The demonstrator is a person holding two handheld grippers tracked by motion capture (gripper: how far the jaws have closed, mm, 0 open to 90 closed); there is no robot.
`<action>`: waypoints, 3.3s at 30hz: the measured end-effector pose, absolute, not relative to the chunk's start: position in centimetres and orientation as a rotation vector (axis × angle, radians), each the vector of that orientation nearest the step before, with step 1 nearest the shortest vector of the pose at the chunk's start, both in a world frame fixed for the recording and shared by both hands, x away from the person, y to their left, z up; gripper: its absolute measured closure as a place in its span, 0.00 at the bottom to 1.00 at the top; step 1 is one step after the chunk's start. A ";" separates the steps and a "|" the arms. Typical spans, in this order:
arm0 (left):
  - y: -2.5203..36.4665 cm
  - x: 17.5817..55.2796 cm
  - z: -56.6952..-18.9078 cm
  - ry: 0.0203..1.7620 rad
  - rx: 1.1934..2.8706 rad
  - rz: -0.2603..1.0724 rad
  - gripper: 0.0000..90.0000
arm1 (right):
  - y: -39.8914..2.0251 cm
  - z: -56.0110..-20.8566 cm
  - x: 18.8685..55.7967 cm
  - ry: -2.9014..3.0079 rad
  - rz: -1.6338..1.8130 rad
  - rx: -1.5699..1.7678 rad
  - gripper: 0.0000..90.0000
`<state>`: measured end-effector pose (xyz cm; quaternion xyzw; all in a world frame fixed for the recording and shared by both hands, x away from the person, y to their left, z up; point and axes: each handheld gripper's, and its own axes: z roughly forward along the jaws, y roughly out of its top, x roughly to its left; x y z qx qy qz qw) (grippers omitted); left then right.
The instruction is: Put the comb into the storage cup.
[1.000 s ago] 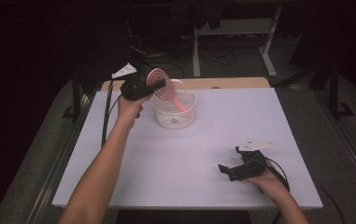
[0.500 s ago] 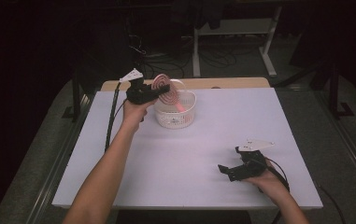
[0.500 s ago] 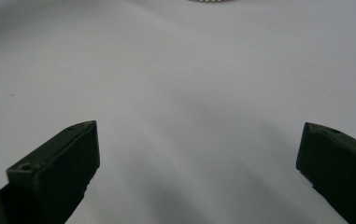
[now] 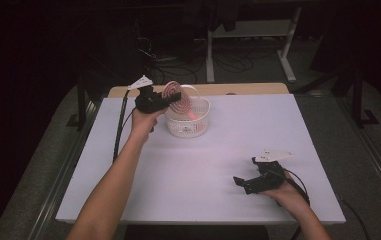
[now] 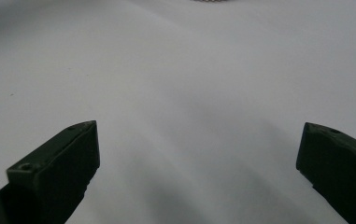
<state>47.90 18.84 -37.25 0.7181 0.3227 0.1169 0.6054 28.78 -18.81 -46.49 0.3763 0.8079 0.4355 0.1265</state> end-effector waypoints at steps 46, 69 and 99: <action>21.6 48.8 -38.9 0.848 1.723 0.361 0.55 | -18.7 -46.5 28.7 2.362 1.258 1.090 0.00; 23.2 47.7 -38.8 0.820 1.796 0.406 0.10 | -18.7 -46.5 28.7 2.359 1.257 1.091 0.00; 24.4 42.5 -37.9 0.727 1.946 0.348 0.00 | -18.8 -46.5 28.7 2.358 1.248 1.087 0.00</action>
